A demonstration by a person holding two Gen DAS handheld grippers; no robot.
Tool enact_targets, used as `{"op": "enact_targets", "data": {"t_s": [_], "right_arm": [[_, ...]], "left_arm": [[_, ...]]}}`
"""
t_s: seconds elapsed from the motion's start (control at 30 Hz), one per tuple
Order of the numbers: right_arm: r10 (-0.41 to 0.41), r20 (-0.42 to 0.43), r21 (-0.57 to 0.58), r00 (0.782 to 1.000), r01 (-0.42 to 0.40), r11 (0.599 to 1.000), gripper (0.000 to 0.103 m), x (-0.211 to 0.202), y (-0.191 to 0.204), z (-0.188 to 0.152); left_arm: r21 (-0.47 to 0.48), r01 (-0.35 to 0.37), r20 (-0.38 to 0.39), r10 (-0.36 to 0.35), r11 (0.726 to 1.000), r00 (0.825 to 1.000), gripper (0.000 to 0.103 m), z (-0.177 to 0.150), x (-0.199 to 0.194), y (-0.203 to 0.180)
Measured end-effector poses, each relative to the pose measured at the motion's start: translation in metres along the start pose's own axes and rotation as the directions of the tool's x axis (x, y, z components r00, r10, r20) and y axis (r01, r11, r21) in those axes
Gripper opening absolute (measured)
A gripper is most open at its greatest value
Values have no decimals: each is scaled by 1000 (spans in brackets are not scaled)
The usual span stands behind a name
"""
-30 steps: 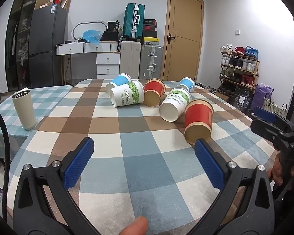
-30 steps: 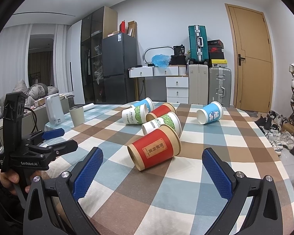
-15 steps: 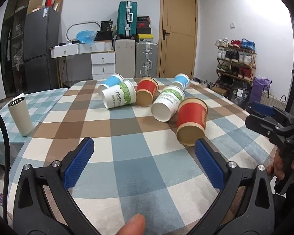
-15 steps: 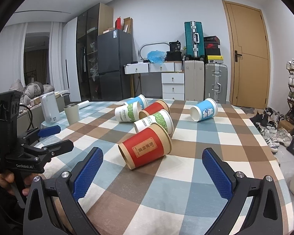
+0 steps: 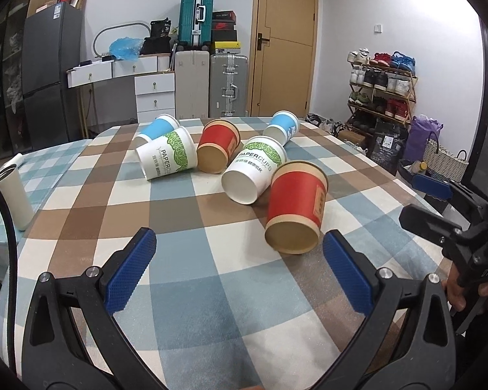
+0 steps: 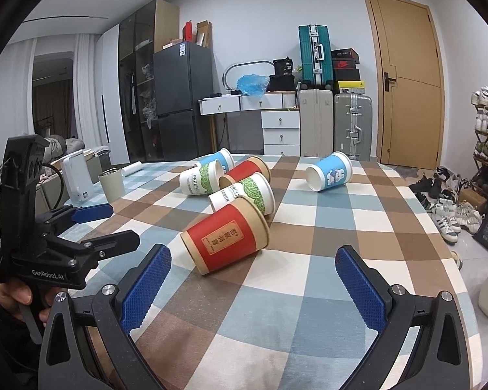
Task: Flip cup upright
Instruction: 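Move the left tool toward the red kraft cup lying on its side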
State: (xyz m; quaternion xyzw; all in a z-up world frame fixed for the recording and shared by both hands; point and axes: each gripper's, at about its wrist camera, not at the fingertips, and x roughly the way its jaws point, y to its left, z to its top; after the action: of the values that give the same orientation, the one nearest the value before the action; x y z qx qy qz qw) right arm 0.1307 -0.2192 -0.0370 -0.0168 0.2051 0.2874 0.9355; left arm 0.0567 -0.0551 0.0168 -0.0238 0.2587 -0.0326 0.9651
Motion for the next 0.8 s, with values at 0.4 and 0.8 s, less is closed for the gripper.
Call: {"op": "enact_targets", "data": {"t_s": [0.4, 0.8], "right_arm": [[-21, -18, 43, 1000, 22, 999, 103, 1, -18, 2], [-20, -34, 55, 999, 22, 998, 103, 5, -23, 0]], "left_arm": [[67, 43, -91, -37, 997, 995, 102, 16, 41, -24], [-21, 120, -258, -121, 993, 959, 90, 20, 98, -33]]}}
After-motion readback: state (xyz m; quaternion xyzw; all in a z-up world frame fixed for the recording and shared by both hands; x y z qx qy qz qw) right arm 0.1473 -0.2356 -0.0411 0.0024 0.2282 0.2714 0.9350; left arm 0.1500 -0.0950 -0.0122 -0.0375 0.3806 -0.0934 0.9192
